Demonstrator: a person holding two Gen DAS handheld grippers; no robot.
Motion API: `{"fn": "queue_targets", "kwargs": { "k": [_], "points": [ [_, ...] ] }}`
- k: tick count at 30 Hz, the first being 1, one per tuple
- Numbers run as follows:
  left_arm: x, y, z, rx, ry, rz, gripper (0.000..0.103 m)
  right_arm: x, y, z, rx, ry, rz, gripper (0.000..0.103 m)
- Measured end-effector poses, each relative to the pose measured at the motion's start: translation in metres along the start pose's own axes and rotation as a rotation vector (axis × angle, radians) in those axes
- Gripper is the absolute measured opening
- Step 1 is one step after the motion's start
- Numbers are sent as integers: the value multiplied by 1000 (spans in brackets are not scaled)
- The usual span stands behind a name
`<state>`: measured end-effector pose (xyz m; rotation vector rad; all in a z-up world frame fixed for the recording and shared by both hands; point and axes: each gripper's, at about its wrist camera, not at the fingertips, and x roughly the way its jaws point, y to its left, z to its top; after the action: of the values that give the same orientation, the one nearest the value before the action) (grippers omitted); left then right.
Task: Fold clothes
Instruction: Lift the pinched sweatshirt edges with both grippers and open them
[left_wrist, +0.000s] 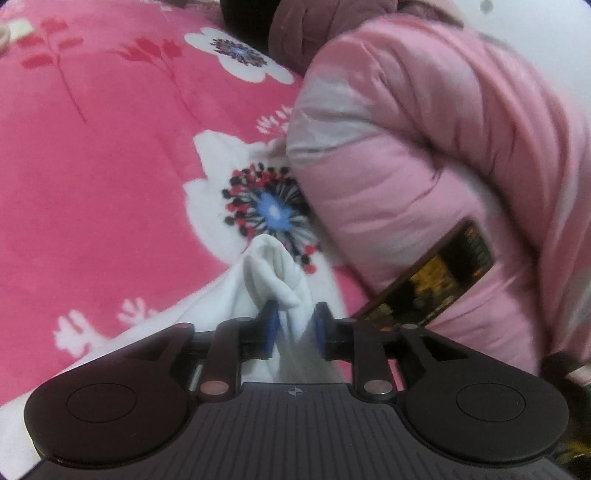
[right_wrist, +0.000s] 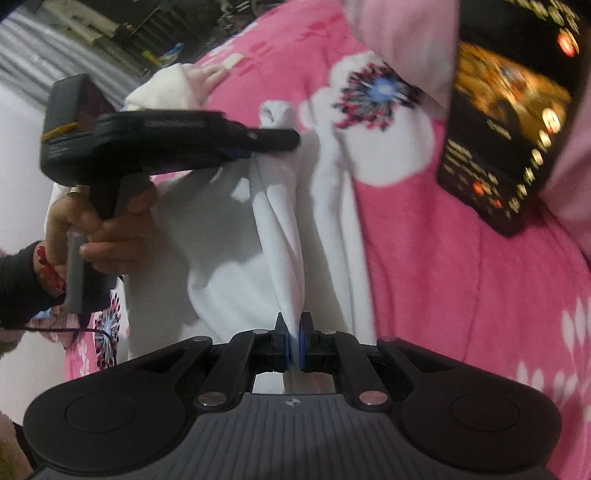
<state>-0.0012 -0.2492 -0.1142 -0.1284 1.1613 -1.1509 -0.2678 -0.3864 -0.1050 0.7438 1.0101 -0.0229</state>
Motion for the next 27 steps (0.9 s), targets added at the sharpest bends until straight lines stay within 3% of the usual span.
{"fn": "queue_targets", "kwargs": {
  "k": [3,9,18,24,27],
  "points": [
    [-17,9,5,-51,-58,-47,28,4,-5,-1,25,2,6,6],
    [-63,22,1,-52,-93,-50,29,11,-17,0,82,3,22,6],
    [-126,5,-68,190,49,-90,33,-1,-39,-10,228,14,53,15],
    [-121,-7,-120,309,192,-108,33,-3,-38,-18,141,-9,-87,11],
    [-116,-12,-138,335,253,-128,33,-11,-28,-17,93,-32,-138,17]
  ]
}}
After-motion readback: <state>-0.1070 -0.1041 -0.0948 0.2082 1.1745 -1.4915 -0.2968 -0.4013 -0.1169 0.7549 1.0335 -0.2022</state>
